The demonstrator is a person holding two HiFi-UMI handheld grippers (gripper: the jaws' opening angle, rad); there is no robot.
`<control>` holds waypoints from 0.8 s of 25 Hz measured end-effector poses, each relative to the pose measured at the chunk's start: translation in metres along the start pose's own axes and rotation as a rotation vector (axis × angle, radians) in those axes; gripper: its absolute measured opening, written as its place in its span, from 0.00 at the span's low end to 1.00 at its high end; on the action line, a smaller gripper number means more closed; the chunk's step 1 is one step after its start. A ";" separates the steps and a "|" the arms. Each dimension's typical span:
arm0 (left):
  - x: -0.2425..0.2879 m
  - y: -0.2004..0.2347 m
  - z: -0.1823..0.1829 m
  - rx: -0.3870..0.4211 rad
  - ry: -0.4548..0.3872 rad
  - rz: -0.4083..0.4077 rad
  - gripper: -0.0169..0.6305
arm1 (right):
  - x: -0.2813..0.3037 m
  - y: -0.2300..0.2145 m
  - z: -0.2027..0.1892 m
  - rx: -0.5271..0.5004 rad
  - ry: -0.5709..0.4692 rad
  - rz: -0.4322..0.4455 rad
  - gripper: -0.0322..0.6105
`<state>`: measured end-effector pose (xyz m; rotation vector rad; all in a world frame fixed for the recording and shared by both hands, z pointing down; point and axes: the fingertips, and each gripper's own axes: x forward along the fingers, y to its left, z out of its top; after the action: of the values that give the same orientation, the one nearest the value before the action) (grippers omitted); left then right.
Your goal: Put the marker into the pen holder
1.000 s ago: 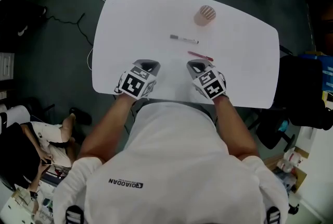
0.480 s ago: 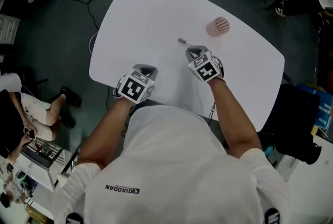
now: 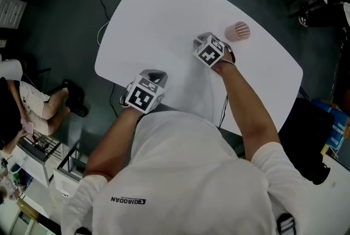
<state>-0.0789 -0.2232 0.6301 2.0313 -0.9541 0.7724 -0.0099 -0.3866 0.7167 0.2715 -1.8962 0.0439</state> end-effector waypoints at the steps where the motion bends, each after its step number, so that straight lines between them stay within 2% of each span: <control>1: 0.001 0.001 -0.001 -0.001 -0.004 0.000 0.07 | 0.004 0.000 0.000 -0.003 0.014 0.011 0.24; 8: 0.001 0.001 -0.005 -0.025 -0.004 0.004 0.07 | 0.014 0.004 -0.005 -0.022 0.072 0.067 0.25; 12: 0.005 -0.004 -0.006 -0.027 0.006 -0.008 0.07 | 0.013 0.007 -0.005 -0.041 0.085 0.064 0.19; 20: 0.001 -0.012 0.003 0.018 0.016 -0.020 0.07 | -0.021 0.005 0.006 -0.006 -0.011 -0.006 0.19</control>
<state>-0.0682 -0.2207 0.6249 2.0438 -0.9192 0.7878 -0.0105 -0.3793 0.6957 0.2738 -1.9063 0.0330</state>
